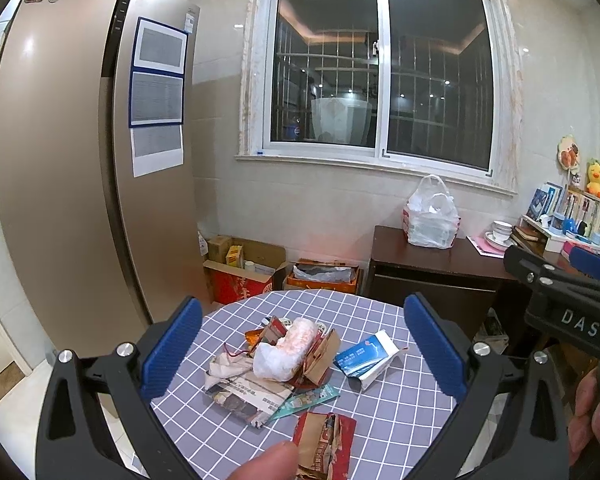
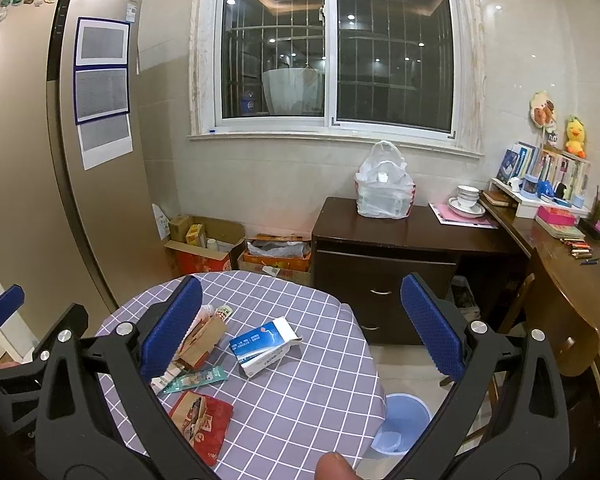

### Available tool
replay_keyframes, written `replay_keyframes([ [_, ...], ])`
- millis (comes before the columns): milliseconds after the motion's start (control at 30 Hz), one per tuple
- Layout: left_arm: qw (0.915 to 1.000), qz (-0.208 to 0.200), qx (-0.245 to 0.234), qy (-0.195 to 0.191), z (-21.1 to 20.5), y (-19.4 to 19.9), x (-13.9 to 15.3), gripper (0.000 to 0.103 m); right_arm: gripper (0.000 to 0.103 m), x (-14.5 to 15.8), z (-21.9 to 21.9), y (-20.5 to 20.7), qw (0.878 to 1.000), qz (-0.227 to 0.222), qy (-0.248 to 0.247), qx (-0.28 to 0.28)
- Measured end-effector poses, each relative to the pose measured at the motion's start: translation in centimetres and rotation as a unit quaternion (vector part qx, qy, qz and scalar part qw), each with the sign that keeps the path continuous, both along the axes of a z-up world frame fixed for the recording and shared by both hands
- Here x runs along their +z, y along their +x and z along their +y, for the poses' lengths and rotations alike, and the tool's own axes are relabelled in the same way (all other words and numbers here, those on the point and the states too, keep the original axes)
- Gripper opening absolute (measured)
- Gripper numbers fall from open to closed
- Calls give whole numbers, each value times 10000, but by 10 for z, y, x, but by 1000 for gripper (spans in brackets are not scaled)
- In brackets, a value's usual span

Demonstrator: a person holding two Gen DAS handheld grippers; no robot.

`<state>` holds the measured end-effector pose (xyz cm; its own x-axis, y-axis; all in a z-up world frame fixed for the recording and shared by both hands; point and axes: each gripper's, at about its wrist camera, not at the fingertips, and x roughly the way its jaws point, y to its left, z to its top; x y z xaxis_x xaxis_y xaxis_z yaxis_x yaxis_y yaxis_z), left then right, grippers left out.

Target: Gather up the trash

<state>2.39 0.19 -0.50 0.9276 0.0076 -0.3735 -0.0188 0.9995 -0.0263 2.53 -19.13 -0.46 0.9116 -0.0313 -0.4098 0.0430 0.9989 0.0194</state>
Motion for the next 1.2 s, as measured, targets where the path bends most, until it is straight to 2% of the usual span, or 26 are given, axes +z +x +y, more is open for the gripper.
replay_keyframes([
  [467, 9997, 252, 27, -42, 2, 14, -15, 99, 98, -11, -1, 13, 9999, 169, 14, 14],
  [800, 9977, 676, 36, -97, 7, 32, -39, 99, 98, -26, 0, 28, 9991, 412, 7, 40],
  [1000, 9938, 1109, -23, 30, 9, 44, -79, 99, 98, -55, -2, 44, 9969, 783, -21, 72],
  [1200, 9835, 1804, -150, 58, 10, 52, -136, 99, 98, -108, -12, 64, 9893, 1460, 25, -25],
])
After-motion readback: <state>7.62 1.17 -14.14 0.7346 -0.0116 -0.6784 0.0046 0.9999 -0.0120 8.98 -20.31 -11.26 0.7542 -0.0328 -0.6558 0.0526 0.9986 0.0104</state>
